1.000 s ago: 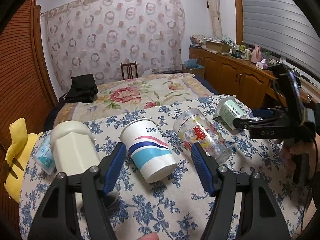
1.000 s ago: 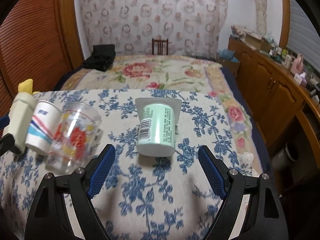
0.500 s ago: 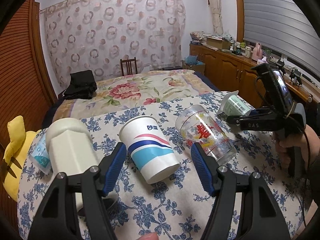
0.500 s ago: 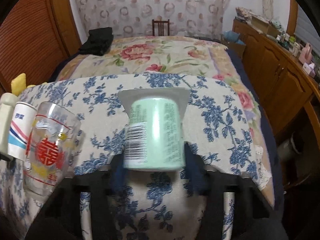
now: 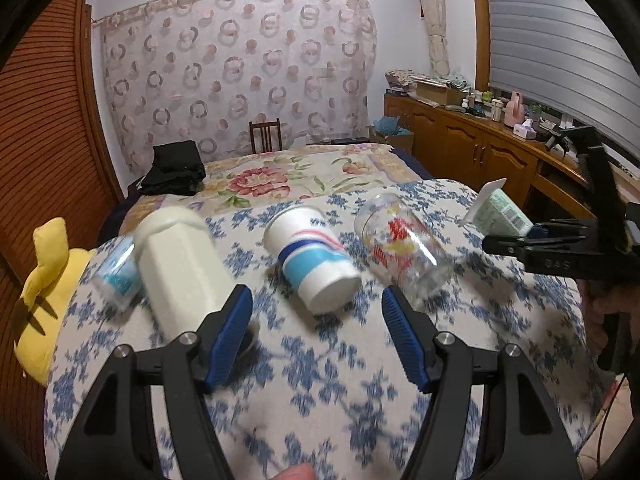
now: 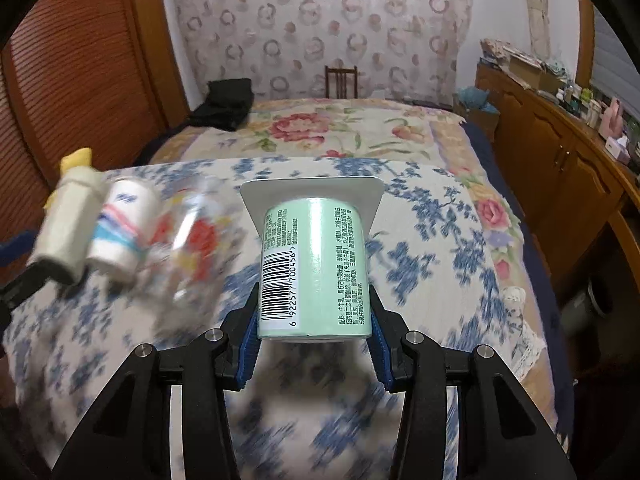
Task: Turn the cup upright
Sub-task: 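Close the right gripper around the body of the green yogurt cup, then lift the green yogurt cup and rotate it so the open rim faces up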
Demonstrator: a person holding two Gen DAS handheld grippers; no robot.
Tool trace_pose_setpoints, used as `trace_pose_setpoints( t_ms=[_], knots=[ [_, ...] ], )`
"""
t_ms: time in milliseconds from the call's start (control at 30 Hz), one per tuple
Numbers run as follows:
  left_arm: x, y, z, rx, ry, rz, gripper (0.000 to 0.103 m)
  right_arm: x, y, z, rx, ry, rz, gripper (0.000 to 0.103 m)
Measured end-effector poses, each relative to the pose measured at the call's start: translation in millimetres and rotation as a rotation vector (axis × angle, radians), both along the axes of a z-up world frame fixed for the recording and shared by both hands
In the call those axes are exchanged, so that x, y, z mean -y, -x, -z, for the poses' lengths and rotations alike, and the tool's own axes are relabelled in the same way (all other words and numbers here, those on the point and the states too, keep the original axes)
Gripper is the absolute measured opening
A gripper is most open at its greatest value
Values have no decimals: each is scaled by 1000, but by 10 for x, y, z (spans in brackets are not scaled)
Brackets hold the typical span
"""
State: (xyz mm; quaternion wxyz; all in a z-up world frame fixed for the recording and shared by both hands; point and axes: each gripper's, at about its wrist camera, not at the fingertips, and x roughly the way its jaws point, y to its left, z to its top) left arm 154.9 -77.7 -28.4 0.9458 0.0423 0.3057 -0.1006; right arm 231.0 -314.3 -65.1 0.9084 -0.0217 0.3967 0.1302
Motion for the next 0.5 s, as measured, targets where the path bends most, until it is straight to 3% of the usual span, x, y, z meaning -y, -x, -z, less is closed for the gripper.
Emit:
trace_pose_setpoints(
  t_ms=[300,500],
  knots=[
    [-360,484,50,-29,12,-29,67,-579,773,57,-24,-80,-140,46],
    [-623,661,129,-79,28,-56,67,-1073,978,236,-79,-114,-194,47]
  ],
)
